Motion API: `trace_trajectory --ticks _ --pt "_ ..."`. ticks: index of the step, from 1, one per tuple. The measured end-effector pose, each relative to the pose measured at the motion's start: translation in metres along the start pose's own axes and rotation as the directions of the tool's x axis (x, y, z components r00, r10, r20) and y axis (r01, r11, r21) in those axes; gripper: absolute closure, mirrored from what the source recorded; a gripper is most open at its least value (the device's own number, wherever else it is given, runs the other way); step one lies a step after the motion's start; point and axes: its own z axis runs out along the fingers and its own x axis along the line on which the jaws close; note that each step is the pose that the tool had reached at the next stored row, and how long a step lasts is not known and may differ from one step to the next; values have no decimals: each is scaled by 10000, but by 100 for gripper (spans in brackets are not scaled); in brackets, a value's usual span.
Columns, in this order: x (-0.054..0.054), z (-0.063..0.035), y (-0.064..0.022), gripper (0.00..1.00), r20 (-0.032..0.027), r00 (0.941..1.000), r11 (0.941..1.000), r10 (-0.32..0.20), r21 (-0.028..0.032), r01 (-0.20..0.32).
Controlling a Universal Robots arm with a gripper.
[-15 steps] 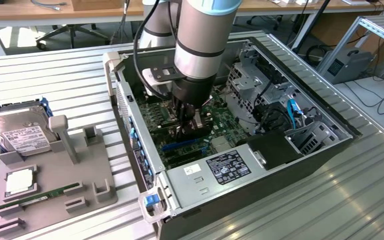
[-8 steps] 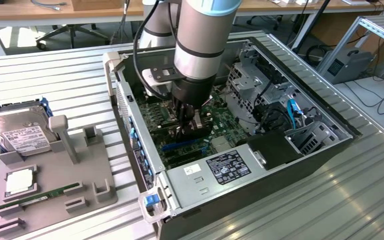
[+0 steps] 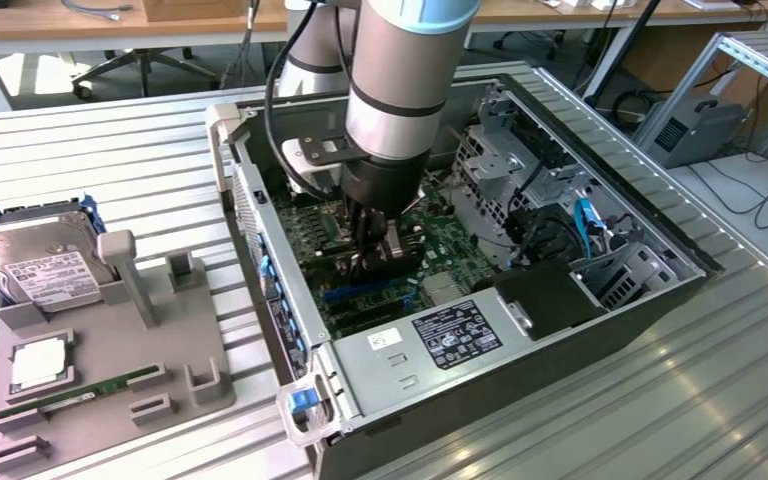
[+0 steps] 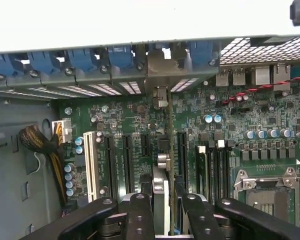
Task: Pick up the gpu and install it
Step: 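Insert the gpu into the slot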
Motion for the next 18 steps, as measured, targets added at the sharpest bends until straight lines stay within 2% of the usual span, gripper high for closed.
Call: trace_trajectory --ticks 18 --pt "1 31 15 73 -2 10000 10000 0 -1 0"
